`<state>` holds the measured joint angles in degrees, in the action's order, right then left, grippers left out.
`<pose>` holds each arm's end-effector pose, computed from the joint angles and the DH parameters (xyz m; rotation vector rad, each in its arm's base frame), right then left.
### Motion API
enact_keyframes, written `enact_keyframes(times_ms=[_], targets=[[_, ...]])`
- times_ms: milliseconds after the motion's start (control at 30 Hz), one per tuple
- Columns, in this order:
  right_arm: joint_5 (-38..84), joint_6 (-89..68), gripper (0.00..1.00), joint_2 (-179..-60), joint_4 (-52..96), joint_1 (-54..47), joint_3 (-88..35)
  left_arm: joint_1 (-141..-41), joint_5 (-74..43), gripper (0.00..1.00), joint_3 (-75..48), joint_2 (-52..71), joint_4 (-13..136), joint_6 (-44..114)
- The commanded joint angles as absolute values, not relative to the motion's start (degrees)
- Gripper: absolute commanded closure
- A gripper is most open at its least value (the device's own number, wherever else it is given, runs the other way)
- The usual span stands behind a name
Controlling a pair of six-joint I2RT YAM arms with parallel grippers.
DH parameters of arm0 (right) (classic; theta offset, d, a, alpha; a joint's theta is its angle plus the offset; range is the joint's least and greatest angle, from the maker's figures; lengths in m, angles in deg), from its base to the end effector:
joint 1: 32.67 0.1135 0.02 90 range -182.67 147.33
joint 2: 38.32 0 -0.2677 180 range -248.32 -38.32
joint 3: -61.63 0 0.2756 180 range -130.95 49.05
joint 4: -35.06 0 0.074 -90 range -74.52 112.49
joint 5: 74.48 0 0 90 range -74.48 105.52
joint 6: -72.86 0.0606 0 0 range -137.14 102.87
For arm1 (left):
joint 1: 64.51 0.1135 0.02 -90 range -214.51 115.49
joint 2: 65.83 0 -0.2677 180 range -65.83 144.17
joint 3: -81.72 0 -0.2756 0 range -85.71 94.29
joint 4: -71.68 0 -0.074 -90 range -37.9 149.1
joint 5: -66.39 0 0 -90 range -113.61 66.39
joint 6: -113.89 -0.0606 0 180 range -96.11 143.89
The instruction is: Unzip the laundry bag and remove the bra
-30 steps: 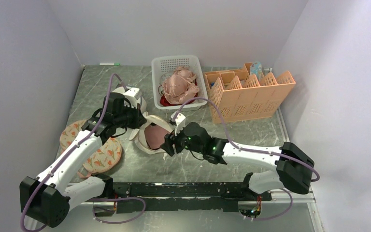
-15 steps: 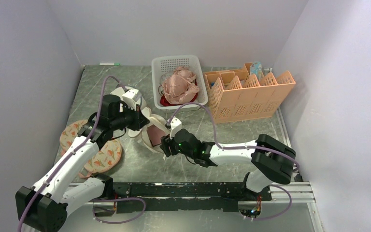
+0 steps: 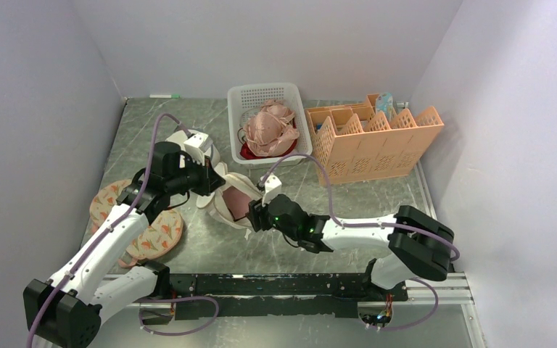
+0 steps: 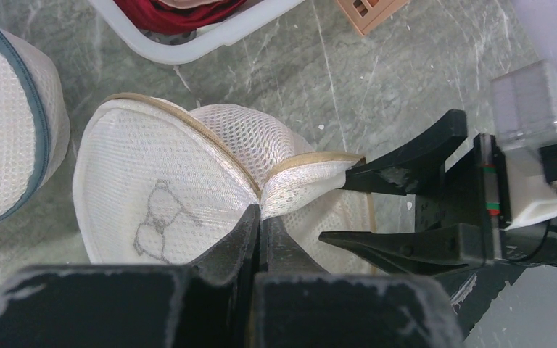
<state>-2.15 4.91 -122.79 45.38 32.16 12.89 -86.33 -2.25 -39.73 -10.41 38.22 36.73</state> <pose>0.1599 0.2971 0.1625 -0.5586 1.9769 0.6578 0.2293 -0.1156 0.2831 0.3979 2.1131 -0.7501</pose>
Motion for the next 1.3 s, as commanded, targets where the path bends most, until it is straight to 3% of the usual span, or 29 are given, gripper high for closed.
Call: enact_keyframes(times_ms=[0, 267, 667, 1033, 1267], targets=[[-4.69, 3.17, 0.49, -120.04, 48.74, 32.29, 13.08, -85.86, 0.64, 0.93, -40.00, -10.57, 41.52, 36.10], [-6.63, 2.09, 0.49, -121.19, 51.69, 32.11, 11.13, -85.87, 3.16, 0.93, -40.11, -9.23, 42.02, 35.93], [0.18, 2.69, 0.48, -128.62, 57.87, 32.10, 7.33, -85.87, 6.34, 0.93, -40.27, -8.03, 42.84, 35.62], [3.97, 4.84, 0.46, -124.14, 67.38, 32.02, 16.78, -87.23, 4.92, 0.93, -40.13, -7.62, 41.76, 34.56], [6.15, 3.92, 0.46, -122.45, 65.46, 32.04, 17.47, -91.33, 0.74, 0.93, -39.32, -6.86, 40.06, 33.56]])
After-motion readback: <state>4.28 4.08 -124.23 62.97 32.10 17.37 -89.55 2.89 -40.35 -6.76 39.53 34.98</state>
